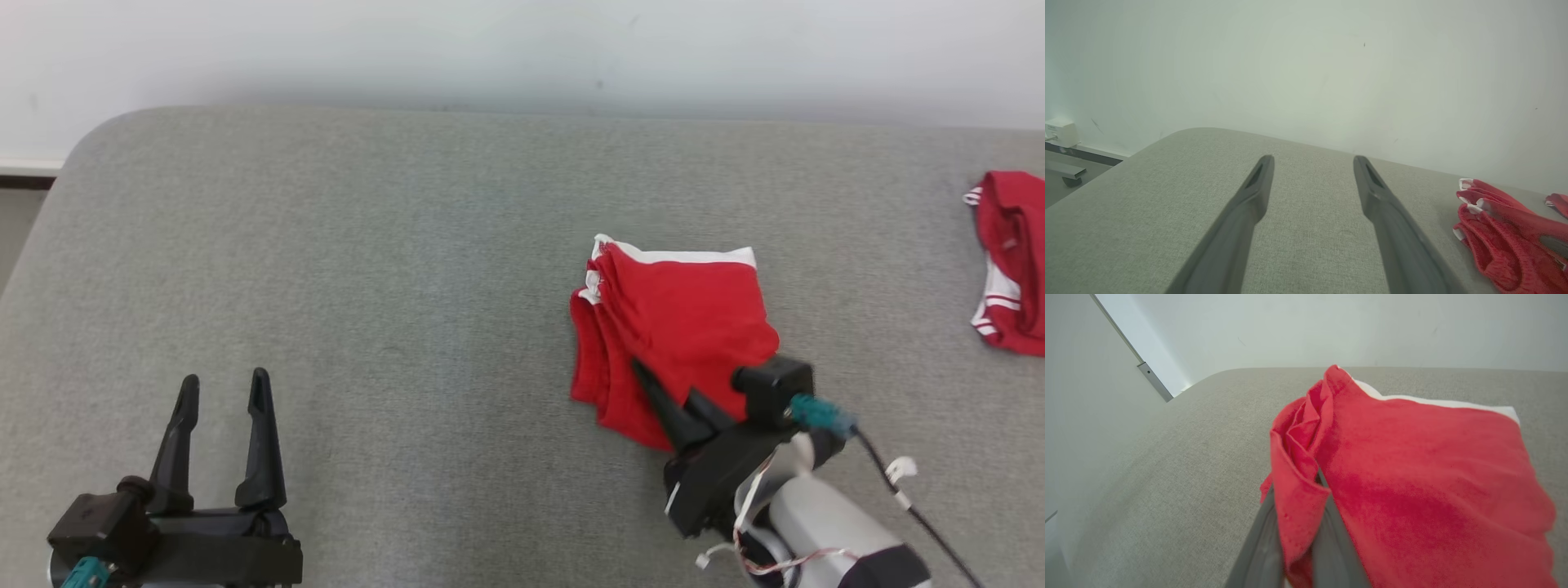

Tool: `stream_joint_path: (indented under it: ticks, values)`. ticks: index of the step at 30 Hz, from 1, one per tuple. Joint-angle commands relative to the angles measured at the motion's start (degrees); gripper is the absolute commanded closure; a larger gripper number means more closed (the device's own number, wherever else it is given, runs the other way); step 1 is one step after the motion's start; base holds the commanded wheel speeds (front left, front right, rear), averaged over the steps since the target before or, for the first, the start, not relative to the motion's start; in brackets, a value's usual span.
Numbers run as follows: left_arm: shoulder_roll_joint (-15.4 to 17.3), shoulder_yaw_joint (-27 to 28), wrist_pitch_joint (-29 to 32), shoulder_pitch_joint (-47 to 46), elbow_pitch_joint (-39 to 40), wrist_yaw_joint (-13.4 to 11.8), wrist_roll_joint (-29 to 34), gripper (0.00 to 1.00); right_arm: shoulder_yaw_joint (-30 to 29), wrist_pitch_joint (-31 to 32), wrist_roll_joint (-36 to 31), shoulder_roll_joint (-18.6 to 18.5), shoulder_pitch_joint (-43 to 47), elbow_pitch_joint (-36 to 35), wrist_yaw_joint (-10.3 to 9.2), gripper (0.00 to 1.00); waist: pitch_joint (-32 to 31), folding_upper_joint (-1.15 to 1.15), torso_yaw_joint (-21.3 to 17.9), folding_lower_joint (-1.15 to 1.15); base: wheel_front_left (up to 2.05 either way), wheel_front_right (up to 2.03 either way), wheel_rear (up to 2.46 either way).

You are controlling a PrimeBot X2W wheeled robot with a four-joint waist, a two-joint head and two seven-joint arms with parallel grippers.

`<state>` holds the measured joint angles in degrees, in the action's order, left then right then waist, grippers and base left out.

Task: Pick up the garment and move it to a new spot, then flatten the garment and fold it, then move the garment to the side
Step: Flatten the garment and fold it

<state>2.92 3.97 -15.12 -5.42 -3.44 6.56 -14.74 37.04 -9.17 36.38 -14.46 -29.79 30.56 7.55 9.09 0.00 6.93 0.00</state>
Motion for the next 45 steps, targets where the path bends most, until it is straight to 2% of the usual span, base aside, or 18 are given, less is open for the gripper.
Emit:
stream_joint_path:
  ticks: [1, 3, 4, 5, 6, 10, 16, 20, 21, 22, 23, 29, 36, 40, 45]
  values:
    - [-0.03, -0.28, 0.02, -0.65, -0.21, -0.18, -0.87, 0.0, -0.01, -0.13, -0.61, 0.82, 1.14, 0.36, -0.15, 1.0, 0.78, 0.0, 1.36, 0.0, 0.0, 0.0, 0.0]
    - [-0.01, -0.3, 0.02, -0.87, -0.47, -0.3, -0.98, 0.0, 0.14, -0.18, -0.72, 2.32, 2.14, 1.41, -0.15, 1.0, 0.96, 0.0, 1.74, 0.0, 0.0, 0.0, 0.0]
    - [-0.02, -0.39, 0.02, -1.0, -0.6, -0.34, -1.03, 0.0, 0.05, -0.5, -0.97, 2.65, 2.37, 1.94, -0.15, 0.89, 1.0, 0.0, 1.87, 0.0, 0.0, 0.0, 0.0]
    - [-0.03, -0.44, 0.02, -1.05, -0.69, -0.32, -0.95, 0.0, 0.04, -0.95, -1.4, 2.79, 2.42, 2.41, -0.15, 0.32, 1.0, 0.0, 1.99, 0.0, 0.0, 0.0, 0.0]
    - [-0.03, -0.48, 0.02, -1.02, -0.78, -0.34, -1.01, 0.0, 0.19, -1.16, -1.8, 2.83, 2.56, 2.94, -0.15, 0.0, 0.94, 0.0, 2.05, 0.0, 0.0, 0.0, 0.0]
    - [-0.02, -0.1, 0.02, 0.02, -1.07, -0.38, -0.72, 0.0, -1.06, -3.65, -1.77, 1.68, 2.78, 1.79, -0.15, 0.0, 0.29, 0.0, 1.54, 0.0, 0.0, 0.0, 0.0]
    - [-0.01, 0.54, 0.02, 1.07, -0.96, -0.35, -0.04, 0.0, -9.38, -5.64, 0.02, -2.39, 5.4, -2.92, -0.15, 0.0, -0.69, 0.0, 0.28, 0.0, 0.0, 0.0, 0.0]
    - [-0.01, 0.17, 0.02, 0.79, -1.09, -0.14, 0.02, 0.0, -15.37, -6.01, -1.07, -4.28, 7.66, -3.53, -0.15, 0.0, -0.81, 0.0, 0.28, 0.0, 0.0, 0.0, 0.0]
    - [-0.01, 0.06, 0.02, 0.58, -1.1, -0.22, 0.02, 0.0, -16.6, -5.94, -1.33, -4.34, 8.17, -3.16, -0.15, 0.27, -0.73, 0.0, 0.36, 0.0, 0.0, 0.0, 0.0]
    - [-0.01, -0.07, 0.02, 0.4, -1.12, -0.17, 0.02, 0.0, -17.4, -5.96, -1.69, -4.33, 8.6, -2.77, -0.15, 0.6, -0.62, 0.0, 0.49, 0.0, 0.0, 0.0, 0.0]
    - [-0.01, -0.16, 0.02, 0.2, -1.11, -0.16, 0.03, 0.0, -18.16, -5.98, -2.09, -4.22, 8.78, -2.32, -0.15, 1.0, -0.47, 0.0, 0.64, 0.0, 0.0, 0.0, 0.0]
    - [-0.01, -0.66, 0.02, -0.72, -1.24, 0.12, 0.52, 0.0, -19.26, -6.02, -4.35, -1.57, 7.09, 2.47, -0.15, 1.0, 0.69, 0.0, 1.77, 0.0, 0.0, 0.0, 0.0]
    - [-0.02, -1.97, 0.02, -1.34, -1.97, 0.32, 0.67, 0.0, -17.42, -5.97, -8.56, 2.92, 5.11, 7.29, -0.15, 1.0, 1.5, 0.0, 4.16, 0.0, 0.0, 0.0, 0.0]
    - [-0.02, -2.3, 0.02, -1.47, -2.13, 0.38, 0.11, 0.0, -14.8, -5.95, -10.82, 6.97, 4.4, 9.49, -0.15, 1.0, 1.9, 0.0, 5.46, 0.0, 0.0, 0.0, 0.0]
    - [-0.02, -2.24, 0.02, -1.52, -2.18, 0.44, -0.15, 0.0, -10.29, -5.94, -11.94, 10.13, 3.85, 9.61, -0.15, 1.0, 2.24, 0.0, 6.03, 0.0, 0.0, 0.0, 0.0]
